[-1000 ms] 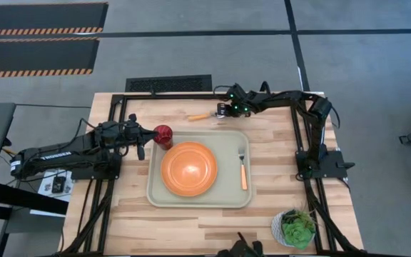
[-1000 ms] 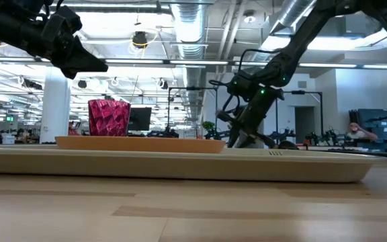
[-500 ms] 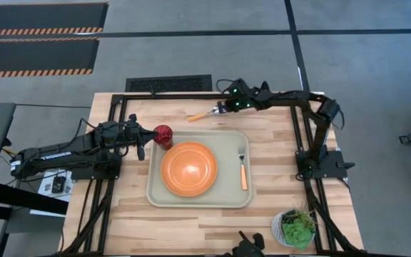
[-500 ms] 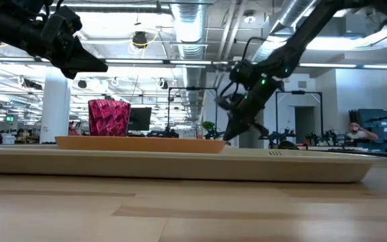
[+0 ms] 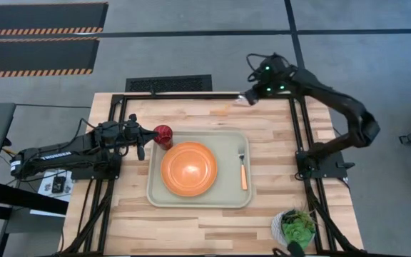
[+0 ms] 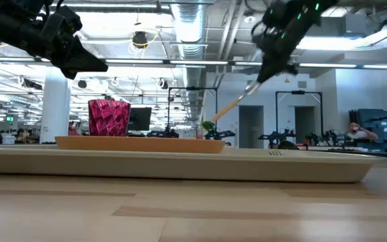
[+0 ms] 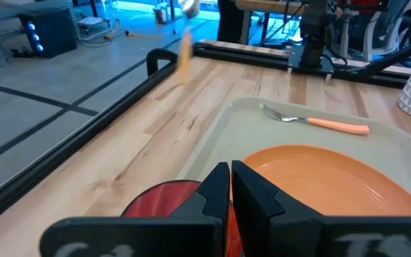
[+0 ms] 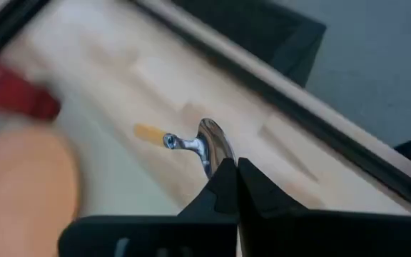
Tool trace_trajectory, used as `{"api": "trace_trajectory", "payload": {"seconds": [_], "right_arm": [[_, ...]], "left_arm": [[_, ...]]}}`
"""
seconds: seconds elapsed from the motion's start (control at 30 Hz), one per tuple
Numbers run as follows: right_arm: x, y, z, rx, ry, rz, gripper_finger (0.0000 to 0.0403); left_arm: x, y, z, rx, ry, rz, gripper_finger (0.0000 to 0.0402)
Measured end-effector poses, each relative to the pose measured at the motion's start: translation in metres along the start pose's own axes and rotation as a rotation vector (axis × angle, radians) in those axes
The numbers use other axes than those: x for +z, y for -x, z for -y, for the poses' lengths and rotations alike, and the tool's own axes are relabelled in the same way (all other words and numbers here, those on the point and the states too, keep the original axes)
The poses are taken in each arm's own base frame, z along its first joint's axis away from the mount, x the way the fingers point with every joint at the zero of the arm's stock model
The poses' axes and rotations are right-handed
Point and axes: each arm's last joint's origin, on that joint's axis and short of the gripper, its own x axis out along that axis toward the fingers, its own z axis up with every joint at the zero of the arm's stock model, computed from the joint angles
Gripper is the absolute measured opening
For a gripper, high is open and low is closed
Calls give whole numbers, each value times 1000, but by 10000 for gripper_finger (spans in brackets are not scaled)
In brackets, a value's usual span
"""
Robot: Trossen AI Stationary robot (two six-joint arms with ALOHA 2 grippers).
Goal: Pick and place plate/cup/fork/spoon on tray
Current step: Put the orange spoon between the orange plate and the orange fork on the gray serving tray
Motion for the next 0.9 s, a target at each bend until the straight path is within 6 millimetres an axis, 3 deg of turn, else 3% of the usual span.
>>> {"api": "trace_trajectory", "payload": {"seconds": [0.1, 0.23, 0.57, 0.9], "right_arm": [[0, 22, -10, 52, 90, -88, 5], [-8, 20, -25, 167, 223, -234, 5], [-37, -34, -77, 389, 509, -495, 5], [-64, -87, -113, 448, 625, -627, 5]], "left_arm": [[0, 0, 0, 0, 0, 1, 6], [0, 0, 0, -1, 0, 3, 6], [0, 0, 0, -1, 1, 1, 6], [0, 0, 0, -1, 1, 1, 6]]}}
